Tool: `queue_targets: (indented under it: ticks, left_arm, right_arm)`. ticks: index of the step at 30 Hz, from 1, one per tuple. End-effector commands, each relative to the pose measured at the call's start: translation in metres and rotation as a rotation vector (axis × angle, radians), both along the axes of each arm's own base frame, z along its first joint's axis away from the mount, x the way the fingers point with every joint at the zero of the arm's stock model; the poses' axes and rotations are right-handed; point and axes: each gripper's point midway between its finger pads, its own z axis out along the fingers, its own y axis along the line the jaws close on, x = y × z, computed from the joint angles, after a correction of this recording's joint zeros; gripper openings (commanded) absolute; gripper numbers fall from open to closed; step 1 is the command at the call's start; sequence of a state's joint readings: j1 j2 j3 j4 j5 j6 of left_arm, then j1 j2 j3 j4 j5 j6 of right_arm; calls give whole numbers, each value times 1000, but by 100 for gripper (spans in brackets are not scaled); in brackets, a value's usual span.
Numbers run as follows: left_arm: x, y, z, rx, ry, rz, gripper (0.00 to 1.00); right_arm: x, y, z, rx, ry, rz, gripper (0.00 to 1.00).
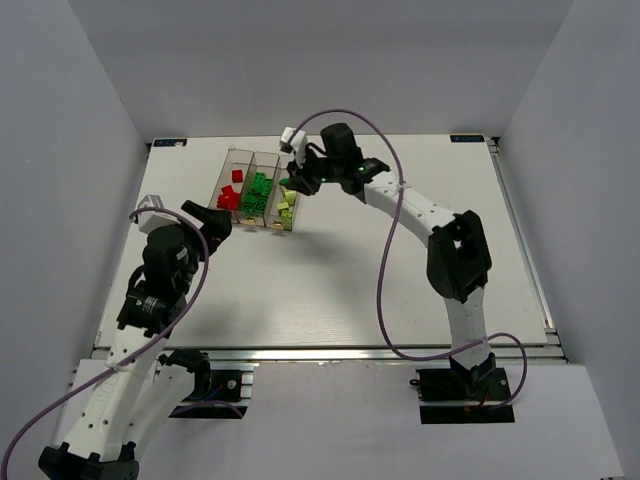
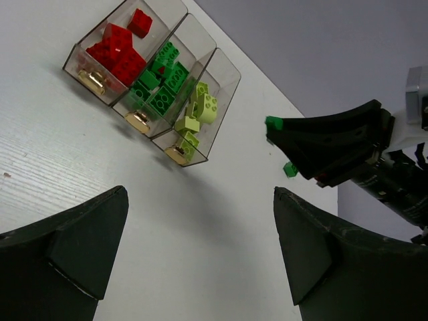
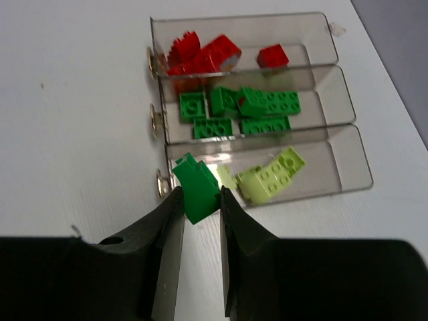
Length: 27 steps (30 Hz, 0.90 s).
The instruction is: Sort the legos into containers by color
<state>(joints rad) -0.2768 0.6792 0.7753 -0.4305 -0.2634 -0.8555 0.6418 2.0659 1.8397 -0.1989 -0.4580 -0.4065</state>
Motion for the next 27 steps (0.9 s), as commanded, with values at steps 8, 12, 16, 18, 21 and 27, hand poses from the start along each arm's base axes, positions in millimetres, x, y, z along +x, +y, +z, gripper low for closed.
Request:
queue_targets:
  ticks: [8,12,16,18,21,27]
  left_arm:
    - [-7,9,29,33,-84,21,98]
    - [-12,11,23,29,-79,25,98]
    - [-17,12,19,10,-77,27,98]
    - [-21,12,20,0,-81,24,98]
    - [-26,13,17,-11,-77,27,98]
    - [-33,13,13,-23,-66,21,98]
  right_arm:
    - [30,88,31,241,-69,-99,0]
    - [35,106,9,255,-69,-114,0]
    - [45,110,2,287,-77,-159,0]
    - [48,115,-5,286,-78,-161,1]
    - [48,121,-16,281,-75,-159,5]
    - [45,130,-39,257,-74,-171,20]
